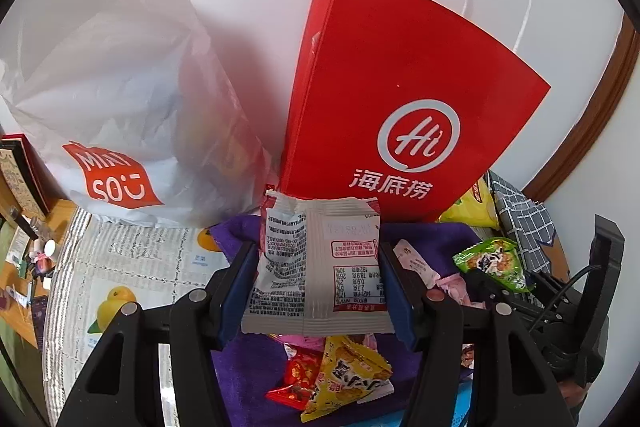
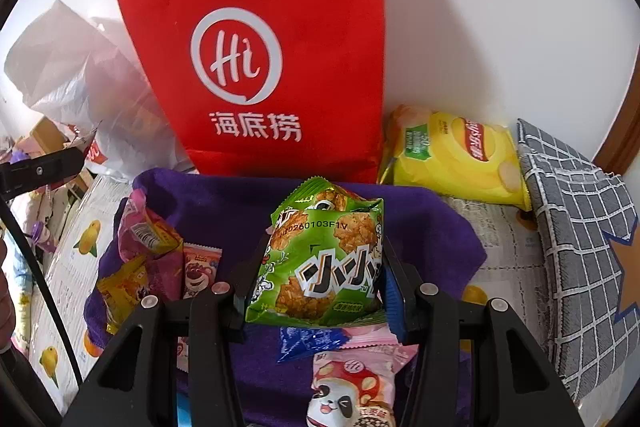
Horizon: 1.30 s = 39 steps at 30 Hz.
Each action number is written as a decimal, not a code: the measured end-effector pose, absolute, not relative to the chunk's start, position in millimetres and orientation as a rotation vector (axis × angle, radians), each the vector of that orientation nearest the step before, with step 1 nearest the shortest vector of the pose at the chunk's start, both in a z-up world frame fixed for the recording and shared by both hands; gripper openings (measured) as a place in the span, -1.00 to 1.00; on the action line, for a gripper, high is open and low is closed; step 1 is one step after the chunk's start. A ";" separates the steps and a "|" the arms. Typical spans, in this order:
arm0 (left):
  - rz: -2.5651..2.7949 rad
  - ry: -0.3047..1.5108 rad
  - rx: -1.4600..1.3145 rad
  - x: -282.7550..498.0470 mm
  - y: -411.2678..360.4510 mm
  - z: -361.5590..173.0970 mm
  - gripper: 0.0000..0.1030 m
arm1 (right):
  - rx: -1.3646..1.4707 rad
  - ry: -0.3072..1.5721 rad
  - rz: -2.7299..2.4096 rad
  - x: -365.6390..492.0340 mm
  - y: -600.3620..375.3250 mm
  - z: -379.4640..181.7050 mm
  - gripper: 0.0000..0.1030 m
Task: Organize snacks
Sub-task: 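Lower both held snacks onto the purple towel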
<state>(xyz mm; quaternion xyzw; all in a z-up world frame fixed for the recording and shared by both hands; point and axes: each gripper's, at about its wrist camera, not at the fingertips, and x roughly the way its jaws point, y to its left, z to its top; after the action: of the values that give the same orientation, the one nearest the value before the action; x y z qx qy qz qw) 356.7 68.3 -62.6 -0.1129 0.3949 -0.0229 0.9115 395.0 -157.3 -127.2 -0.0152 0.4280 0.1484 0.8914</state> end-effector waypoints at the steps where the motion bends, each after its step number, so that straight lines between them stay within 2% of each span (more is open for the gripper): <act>1: -0.048 0.817 -0.232 356.8 67.5 -63.3 0.12 | -0.034 0.890 0.311 394.9 -156.3 -127.7 -0.05; 39: -0.169 1.018 -0.231 385.3 21.4 -109.9 0.12 | -0.064 0.909 0.303 397.8 -171.4 -128.7 -0.05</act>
<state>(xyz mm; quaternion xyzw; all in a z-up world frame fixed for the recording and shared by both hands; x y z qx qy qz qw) 385.3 21.4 -109.9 -0.1104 0.4857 -0.0808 0.8633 397.8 -171.4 -128.7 -0.0307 0.4373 0.1455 0.8869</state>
